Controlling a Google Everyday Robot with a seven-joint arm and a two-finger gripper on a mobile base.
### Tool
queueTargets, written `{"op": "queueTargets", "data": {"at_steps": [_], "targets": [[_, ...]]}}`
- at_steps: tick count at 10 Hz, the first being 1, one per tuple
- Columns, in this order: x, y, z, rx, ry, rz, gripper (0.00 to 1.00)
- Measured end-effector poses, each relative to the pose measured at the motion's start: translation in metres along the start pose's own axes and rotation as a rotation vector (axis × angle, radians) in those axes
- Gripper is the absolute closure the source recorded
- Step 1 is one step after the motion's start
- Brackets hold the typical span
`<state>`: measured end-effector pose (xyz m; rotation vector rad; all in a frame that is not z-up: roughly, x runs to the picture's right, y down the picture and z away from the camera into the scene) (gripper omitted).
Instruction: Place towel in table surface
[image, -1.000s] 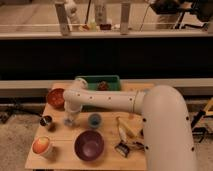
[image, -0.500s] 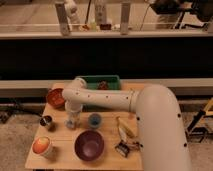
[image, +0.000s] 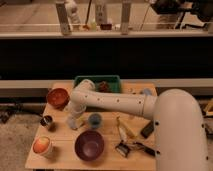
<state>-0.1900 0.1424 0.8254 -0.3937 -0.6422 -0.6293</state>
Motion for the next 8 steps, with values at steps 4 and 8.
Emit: {"op": "queueTargets", "data": {"at_steps": [4,8], "targets": [[-0.0025,0.0005,-0.0014,0.011,-0.013,-0.011,0.2],[-0.0033,-0.0003,-0.001,0.011,-0.013,-0.012,0.2]]}}
